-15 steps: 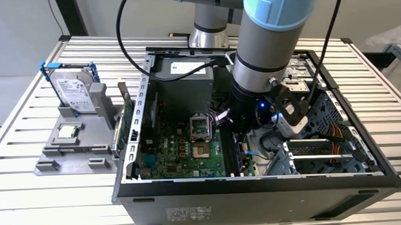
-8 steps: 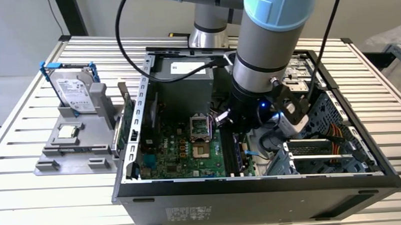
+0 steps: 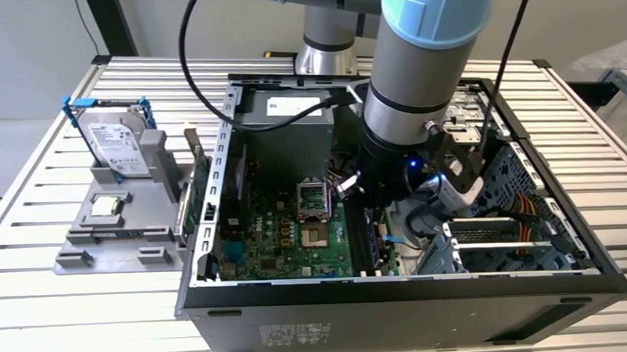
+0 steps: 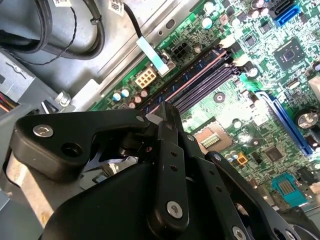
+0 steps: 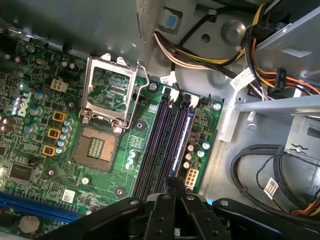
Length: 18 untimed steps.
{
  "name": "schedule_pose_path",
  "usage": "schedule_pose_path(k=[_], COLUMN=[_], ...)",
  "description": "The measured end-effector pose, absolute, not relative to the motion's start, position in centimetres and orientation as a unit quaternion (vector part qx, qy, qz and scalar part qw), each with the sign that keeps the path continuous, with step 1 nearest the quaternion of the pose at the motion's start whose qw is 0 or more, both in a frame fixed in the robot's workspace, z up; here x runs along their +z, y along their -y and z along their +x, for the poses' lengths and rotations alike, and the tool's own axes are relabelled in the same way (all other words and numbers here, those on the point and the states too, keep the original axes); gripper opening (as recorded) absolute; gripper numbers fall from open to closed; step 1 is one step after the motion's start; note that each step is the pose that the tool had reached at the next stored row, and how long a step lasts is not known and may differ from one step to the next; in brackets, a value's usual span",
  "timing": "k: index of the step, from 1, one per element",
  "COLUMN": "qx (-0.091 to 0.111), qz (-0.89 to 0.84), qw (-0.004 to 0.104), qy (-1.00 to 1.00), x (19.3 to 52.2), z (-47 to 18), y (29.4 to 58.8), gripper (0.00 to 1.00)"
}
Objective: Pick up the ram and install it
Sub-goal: 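Press down the ram until it locks into place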
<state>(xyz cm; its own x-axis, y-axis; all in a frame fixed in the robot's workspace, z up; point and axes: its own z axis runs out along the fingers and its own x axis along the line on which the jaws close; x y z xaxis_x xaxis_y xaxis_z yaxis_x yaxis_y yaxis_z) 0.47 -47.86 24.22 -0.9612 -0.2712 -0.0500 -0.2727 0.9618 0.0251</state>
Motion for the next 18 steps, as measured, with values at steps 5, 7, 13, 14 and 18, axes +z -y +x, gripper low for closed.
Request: schedule_pose_path(k=[5, 7, 13, 14, 18], qx=[0.016, 0.016, 0.017, 0.017, 0.017], qz=[-0.154, -0.16, -0.178, -0.181, -0.193], qw=[0.023, 0.023, 0.022, 0.022, 0.022], qy=[-0.988, -0.987, -0.984, -0.983, -0.981], x=[24.22, 24.22, 24.22, 24.22, 24.22], z=[0.47, 0.47, 0.47, 0.47, 0.47], y=[47.86, 47.86, 47.86, 47.86, 47.86], gripper=[0.0, 0.0, 0.0, 0.0, 0.0])
